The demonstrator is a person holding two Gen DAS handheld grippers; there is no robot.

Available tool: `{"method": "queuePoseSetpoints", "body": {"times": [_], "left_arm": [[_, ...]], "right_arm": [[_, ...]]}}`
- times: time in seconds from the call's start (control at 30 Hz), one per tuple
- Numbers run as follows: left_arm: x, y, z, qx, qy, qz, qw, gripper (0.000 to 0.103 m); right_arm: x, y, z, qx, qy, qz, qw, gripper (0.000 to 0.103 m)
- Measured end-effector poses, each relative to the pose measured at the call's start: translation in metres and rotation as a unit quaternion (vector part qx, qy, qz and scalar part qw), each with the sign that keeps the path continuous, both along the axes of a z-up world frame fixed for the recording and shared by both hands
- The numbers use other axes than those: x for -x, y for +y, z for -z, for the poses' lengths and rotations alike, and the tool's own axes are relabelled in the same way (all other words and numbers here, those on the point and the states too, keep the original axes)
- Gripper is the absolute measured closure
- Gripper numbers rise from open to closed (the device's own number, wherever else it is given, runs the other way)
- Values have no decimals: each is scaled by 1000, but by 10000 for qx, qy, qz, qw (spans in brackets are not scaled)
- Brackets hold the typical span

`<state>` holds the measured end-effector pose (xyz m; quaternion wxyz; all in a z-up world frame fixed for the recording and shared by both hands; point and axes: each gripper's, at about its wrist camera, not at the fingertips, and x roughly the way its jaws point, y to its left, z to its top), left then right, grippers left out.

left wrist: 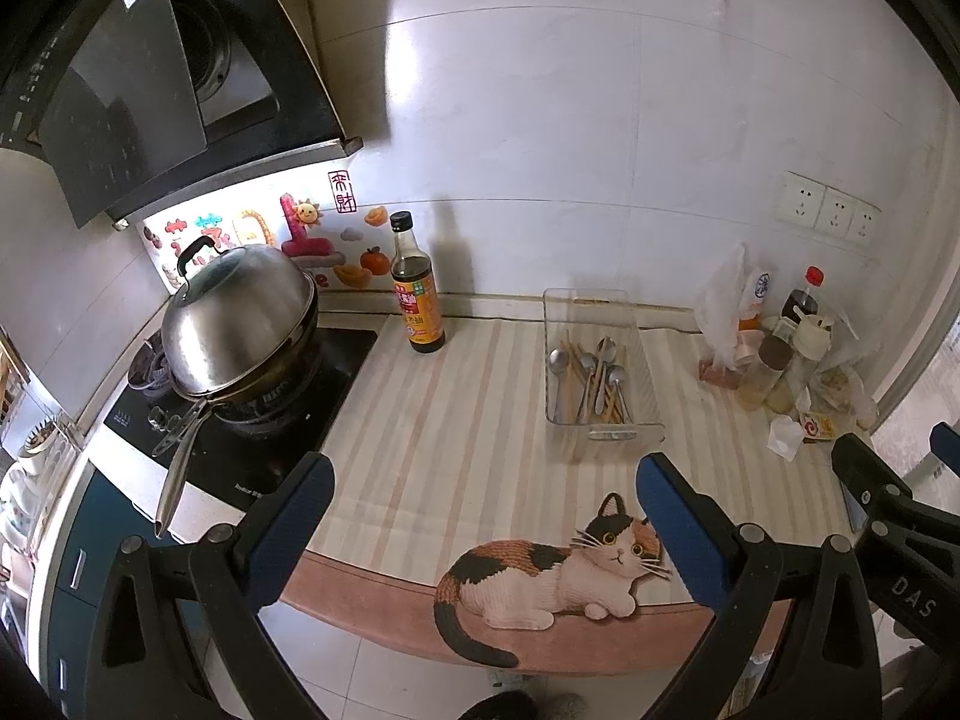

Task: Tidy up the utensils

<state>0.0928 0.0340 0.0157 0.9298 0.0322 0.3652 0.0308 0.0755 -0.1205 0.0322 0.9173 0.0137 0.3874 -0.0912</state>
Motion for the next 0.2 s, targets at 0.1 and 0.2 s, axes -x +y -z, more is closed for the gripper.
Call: {"method": "queuePoseSetpoints", "body": {"times": [0.1,0.2], "left_arm": [[0,0,0,3,4,-5,10000,0],[-2,0,2,5,19,-10,10000,0]], "right_arm": [[0,0,0,-5,7,9,10000,0],[1,0,-1,-10,7,-5,10000,0]]}}
